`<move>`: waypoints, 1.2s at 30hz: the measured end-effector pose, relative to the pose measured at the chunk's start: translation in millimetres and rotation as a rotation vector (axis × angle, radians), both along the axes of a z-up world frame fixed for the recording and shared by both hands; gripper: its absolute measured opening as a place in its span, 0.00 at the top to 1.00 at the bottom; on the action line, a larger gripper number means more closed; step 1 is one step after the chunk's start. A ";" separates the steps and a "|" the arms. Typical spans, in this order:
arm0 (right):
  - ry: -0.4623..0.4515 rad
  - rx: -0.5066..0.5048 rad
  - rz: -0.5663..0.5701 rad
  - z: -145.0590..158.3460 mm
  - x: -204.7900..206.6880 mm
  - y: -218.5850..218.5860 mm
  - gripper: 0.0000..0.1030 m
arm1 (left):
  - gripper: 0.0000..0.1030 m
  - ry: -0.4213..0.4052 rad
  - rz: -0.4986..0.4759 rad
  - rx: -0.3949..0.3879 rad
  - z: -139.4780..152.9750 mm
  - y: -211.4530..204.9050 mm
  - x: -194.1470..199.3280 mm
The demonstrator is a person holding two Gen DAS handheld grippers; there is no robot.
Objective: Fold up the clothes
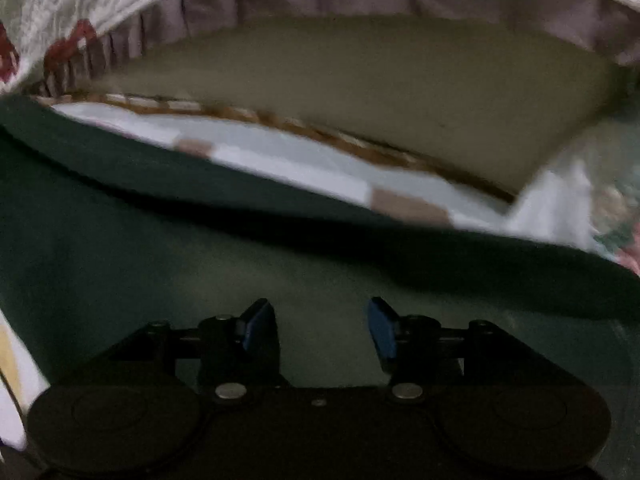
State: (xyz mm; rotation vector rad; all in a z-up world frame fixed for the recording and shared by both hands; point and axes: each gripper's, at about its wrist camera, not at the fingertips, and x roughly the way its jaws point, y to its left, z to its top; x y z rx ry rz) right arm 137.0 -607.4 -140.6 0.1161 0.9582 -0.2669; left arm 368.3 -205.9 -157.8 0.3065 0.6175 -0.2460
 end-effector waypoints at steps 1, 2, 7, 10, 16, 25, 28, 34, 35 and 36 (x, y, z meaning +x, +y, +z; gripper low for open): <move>-0.015 0.021 -0.023 -1.9 6.0 -1.9 0.41 | 0.48 0.007 0.007 -0.016 -1.3 2.2 1.3; -0.030 0.033 -0.041 -3.2 11.4 -3.2 0.38 | 0.48 0.012 0.012 -0.026 -3.0 3.6 1.8; -0.080 0.039 -0.103 -5.0 38.6 -6.0 0.35 | 0.44 -0.048 0.046 -0.078 -11.6 12.6 -1.3; -0.093 0.036 -0.136 -8.6 60.2 -12.7 0.35 | 0.43 -0.099 0.103 -0.085 -7.6 20.5 -1.8; -0.109 0.051 -0.148 -8.6 57.1 -11.8 0.33 | 0.45 -0.140 0.219 -0.082 5.0 44.1 5.8; -0.099 0.018 -0.298 -3.4 78.6 1.9 0.32 | 0.43 0.144 0.342 -0.435 4.6 100.1 -10.1; -0.259 -0.024 -0.280 19.6 48.8 43.0 0.37 | 0.39 0.247 0.408 -0.519 -0.7 120.0 -39.0; -0.372 -0.229 -0.119 18.4 -51.7 135.7 0.35 | 0.35 0.428 0.508 -0.634 -20.9 154.8 -88.1; -0.341 -0.241 -0.093 12.8 -63.4 144.0 0.35 | 0.35 0.445 0.520 -0.674 -24.6 160.2 -91.6; -0.308 -0.254 -0.074 7.9 -74.9 150.7 0.35 | 0.35 0.461 0.532 -0.719 -28.4 165.5 -94.0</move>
